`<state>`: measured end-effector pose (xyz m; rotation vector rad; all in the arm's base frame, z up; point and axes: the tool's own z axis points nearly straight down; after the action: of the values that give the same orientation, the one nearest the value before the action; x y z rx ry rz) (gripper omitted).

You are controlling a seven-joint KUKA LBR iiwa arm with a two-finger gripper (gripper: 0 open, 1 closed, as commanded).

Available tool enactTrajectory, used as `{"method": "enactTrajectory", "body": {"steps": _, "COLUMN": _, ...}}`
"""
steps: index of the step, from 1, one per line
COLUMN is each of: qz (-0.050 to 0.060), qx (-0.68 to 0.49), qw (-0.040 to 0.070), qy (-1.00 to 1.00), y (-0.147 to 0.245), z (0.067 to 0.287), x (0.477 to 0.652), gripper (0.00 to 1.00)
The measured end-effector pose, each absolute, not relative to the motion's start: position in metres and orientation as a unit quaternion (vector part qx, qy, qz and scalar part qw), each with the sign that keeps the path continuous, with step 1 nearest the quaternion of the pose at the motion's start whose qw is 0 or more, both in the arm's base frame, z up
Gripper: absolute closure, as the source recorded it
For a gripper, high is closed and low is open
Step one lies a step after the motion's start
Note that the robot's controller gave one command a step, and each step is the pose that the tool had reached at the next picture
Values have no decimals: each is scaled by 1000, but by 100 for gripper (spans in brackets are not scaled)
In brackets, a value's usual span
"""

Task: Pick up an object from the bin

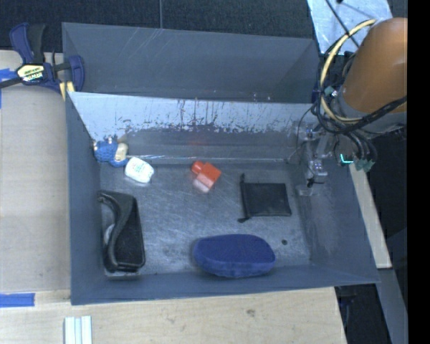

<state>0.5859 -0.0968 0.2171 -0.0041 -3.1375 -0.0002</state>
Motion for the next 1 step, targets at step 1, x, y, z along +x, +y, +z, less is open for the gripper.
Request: {"method": "enactTrajectory", "body": {"steps": 1, "qz": -1, "qx": 53, "qw": 2, "qy": -999, "y": -50, "z": 133, "x": 585, "gripper": 0}}
